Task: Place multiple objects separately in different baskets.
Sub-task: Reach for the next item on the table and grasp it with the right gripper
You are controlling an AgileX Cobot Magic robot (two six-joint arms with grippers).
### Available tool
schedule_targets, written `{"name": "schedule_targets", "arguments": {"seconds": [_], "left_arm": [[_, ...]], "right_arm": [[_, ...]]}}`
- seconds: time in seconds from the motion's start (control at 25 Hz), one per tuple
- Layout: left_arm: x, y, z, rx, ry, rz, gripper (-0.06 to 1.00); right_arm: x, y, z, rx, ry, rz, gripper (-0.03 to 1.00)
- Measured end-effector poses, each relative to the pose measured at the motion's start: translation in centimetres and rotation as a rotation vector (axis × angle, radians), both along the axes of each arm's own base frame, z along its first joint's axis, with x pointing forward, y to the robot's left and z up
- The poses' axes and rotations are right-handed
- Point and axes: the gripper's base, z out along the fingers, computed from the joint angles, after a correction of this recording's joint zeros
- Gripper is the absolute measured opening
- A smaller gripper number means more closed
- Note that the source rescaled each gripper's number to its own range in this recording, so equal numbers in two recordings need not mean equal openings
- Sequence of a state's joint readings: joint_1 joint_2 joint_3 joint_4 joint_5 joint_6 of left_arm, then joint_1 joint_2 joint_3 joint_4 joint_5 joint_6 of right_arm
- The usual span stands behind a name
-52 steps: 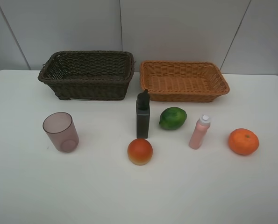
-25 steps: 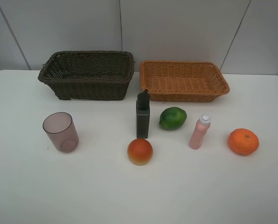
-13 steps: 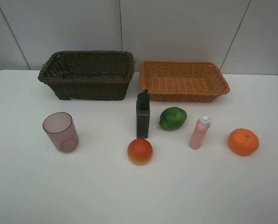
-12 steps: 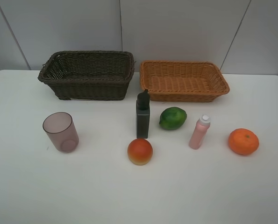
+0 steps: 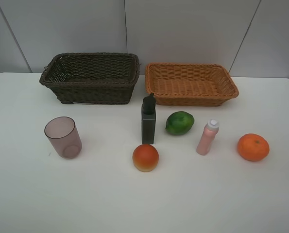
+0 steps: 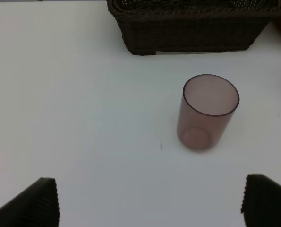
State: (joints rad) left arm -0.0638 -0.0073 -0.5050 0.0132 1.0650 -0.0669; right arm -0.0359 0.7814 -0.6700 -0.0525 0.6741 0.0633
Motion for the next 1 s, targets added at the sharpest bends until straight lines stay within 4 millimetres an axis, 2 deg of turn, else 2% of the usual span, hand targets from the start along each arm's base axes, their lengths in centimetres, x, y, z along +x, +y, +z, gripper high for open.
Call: {"name": "schedule_targets", "arguments": {"seconds": [0.36,0.64,1.0], "left_arm": [[0.0,0.0,0.0,0.000,0.000,0.000,1.00],[0.0,0.0,0.0,0.000,0.000,0.000,1.00],[0.0,0.0,0.0,0.000,0.000,0.000,1.00]], "right_arm": [[4.9,0.0,-3.0,0.020,0.081,0.004,0.90],[6.8,2.0,-5.8,0.027,0.224,0.096,0.90],[9.6,2.9,-7.2,0.013,0.491,0.105,0.90]]}}
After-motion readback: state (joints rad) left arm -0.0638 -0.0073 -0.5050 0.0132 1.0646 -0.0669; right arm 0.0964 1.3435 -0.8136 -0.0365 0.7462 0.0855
